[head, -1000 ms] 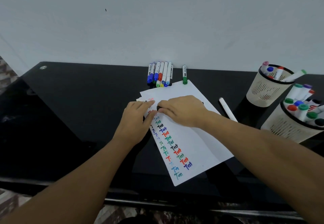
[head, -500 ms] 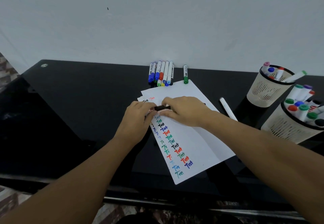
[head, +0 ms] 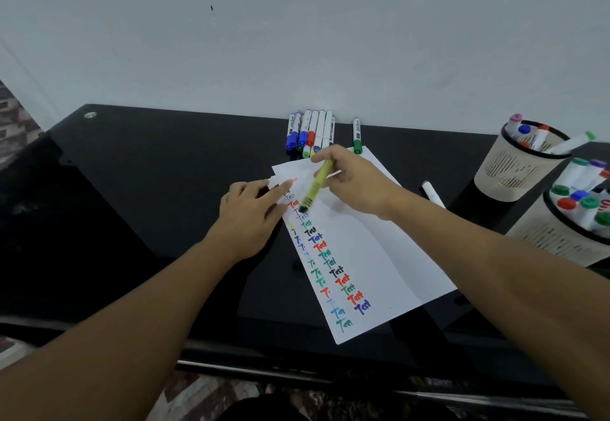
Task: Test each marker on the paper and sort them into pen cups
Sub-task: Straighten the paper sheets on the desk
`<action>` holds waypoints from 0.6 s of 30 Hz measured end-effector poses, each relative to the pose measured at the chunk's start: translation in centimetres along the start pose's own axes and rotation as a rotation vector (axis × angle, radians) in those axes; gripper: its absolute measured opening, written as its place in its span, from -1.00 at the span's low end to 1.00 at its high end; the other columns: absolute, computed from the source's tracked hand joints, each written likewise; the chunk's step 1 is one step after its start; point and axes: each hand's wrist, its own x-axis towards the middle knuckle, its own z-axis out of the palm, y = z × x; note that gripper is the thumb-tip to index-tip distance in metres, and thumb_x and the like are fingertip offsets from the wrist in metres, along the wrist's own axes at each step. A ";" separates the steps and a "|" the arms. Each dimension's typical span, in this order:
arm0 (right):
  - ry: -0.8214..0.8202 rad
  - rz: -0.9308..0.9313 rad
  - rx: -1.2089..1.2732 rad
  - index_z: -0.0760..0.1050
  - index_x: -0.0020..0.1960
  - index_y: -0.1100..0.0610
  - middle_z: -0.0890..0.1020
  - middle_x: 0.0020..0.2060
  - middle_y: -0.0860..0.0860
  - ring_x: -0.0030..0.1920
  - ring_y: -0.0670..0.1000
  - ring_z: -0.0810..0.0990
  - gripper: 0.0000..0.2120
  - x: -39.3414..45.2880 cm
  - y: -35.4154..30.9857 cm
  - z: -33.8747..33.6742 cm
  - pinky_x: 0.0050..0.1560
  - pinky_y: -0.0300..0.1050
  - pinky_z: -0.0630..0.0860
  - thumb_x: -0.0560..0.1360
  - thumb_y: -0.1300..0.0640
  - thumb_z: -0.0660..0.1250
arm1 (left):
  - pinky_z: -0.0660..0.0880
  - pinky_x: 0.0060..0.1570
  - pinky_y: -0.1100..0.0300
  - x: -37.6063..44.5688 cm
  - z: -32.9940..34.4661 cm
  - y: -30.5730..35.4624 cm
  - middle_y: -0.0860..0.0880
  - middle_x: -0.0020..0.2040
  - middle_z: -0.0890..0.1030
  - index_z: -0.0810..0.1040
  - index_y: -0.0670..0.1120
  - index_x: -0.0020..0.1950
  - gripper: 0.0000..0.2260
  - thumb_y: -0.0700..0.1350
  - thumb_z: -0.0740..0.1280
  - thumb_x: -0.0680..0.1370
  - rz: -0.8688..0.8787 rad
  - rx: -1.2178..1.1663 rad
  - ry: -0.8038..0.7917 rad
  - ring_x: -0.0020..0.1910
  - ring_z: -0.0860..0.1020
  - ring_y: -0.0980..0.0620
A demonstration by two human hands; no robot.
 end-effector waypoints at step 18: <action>0.341 0.025 0.207 0.58 0.05 -0.05 0.72 -0.13 -0.07 -0.04 -0.13 0.69 -0.91 1.5 1.9 5.1 0.10 -0.08 0.62 0.60 -0.04 0.42 | 0.15 0.44 -0.07 0.2 0.4 -0.2 0.08 0.55 0.33 0.42 0.25 0.49 -0.49 0.38 0.14 0.58 -0.052 -0.001 0.009 0.42 0.16 0.01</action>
